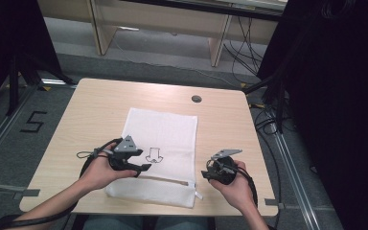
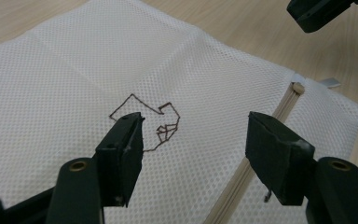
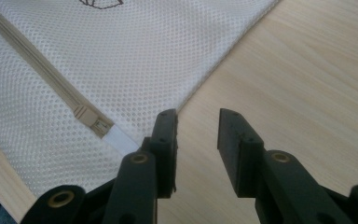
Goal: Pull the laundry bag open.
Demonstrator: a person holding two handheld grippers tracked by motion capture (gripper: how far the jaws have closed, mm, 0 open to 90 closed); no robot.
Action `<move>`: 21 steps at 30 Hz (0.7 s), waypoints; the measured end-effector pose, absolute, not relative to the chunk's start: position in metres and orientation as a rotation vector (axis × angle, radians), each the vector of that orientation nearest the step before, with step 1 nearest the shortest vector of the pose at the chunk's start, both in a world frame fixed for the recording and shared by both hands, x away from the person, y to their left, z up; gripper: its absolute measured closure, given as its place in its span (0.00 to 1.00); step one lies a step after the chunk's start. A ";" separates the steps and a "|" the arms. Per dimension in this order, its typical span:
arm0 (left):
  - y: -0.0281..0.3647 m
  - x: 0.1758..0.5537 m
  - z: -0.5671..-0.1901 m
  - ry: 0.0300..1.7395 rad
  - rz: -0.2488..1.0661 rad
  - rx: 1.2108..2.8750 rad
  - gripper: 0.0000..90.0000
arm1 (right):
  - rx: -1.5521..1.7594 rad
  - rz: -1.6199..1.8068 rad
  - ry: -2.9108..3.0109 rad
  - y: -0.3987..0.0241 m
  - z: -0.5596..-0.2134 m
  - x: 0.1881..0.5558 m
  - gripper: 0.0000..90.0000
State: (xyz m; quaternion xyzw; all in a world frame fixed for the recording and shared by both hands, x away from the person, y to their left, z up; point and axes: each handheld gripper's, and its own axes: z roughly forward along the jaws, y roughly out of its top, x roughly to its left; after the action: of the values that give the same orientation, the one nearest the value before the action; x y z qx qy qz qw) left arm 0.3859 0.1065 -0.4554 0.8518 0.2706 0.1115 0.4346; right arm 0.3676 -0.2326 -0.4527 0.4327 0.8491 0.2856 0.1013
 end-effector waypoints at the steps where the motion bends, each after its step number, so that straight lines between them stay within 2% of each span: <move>1: 0.104 0.386 -0.457 0.667 0.269 2.115 0.41 | 1.247 0.843 2.509 -0.233 -0.454 0.369 0.77; 10: 0.098 0.387 -0.462 0.637 0.273 2.144 0.41 | 1.341 0.876 2.485 -0.237 -0.458 0.371 0.74; 21: 0.071 0.387 -0.457 0.576 0.244 2.124 0.42 | 1.366 0.890 2.454 -0.254 -0.454 0.370 0.74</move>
State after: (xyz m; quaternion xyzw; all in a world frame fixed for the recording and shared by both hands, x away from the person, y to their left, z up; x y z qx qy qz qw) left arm 0.3867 0.0714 -0.4566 0.8579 0.2329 0.0986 0.4473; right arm 0.3698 -0.2544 -0.4536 0.4615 0.8290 0.3006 0.0973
